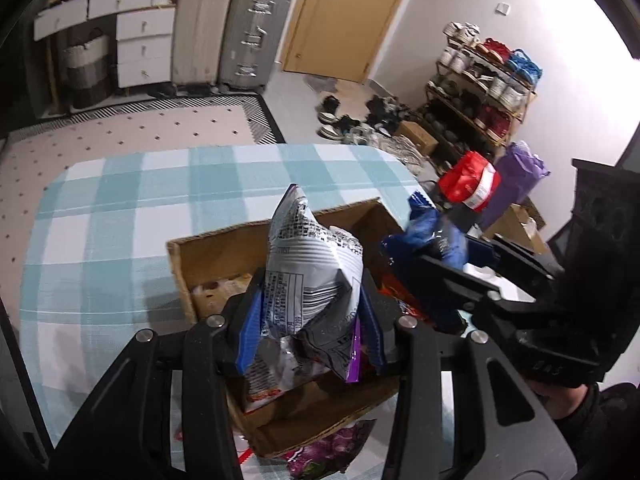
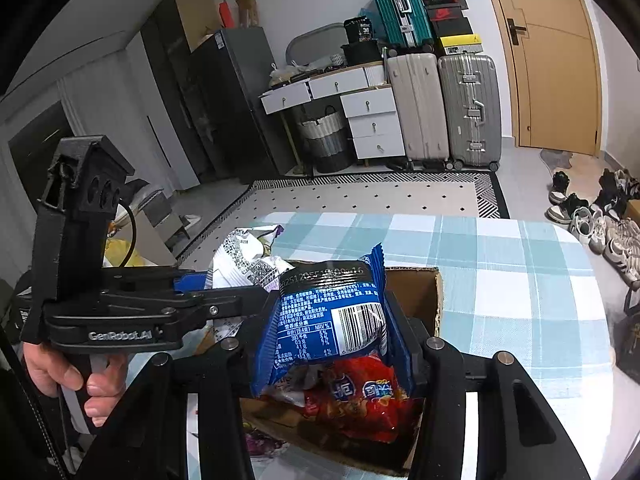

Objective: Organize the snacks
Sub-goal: 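Open both tools to drop the bags into the box and withdraw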

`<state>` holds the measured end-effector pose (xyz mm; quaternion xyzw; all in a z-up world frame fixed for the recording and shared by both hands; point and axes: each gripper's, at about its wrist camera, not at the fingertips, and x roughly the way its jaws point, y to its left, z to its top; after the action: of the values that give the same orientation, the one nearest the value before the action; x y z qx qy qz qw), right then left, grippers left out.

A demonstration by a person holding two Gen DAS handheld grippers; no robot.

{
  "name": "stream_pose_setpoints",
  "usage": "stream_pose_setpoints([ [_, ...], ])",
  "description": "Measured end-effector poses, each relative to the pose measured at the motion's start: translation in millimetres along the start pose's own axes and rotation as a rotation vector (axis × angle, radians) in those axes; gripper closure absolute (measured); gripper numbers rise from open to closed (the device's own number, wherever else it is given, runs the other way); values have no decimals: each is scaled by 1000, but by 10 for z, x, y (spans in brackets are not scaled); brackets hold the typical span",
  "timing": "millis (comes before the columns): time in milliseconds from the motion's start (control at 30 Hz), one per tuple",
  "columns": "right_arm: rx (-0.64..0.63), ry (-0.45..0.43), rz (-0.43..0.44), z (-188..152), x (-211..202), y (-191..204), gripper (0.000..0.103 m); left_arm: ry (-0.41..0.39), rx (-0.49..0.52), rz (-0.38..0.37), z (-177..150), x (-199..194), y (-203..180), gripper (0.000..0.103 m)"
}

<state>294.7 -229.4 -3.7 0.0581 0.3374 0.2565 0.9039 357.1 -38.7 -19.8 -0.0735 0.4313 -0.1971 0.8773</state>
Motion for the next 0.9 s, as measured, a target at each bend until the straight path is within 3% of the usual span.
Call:
stream_pose_setpoints([
  [100, -12, 5, -19, -13, 54, -18, 39, 23, 19, 9, -9, 67, -3, 56],
  [133, -14, 4, -24, -22, 60, -26, 36, 30, 30, 23, -14, 83, -13, 45],
  [167, -11, 3, -25, -27, 69, -53, 34, 27, 36, 26, -21, 79, -26, 42],
  [800, -18, -54, -14, -91, -278, 48, 28, -46, 44, 104, -185, -384, -74, 35],
  [900, -23, -59, -13, -115, -339, 109, 22, -64, 45, 120, -230, -494, -90, 33],
])
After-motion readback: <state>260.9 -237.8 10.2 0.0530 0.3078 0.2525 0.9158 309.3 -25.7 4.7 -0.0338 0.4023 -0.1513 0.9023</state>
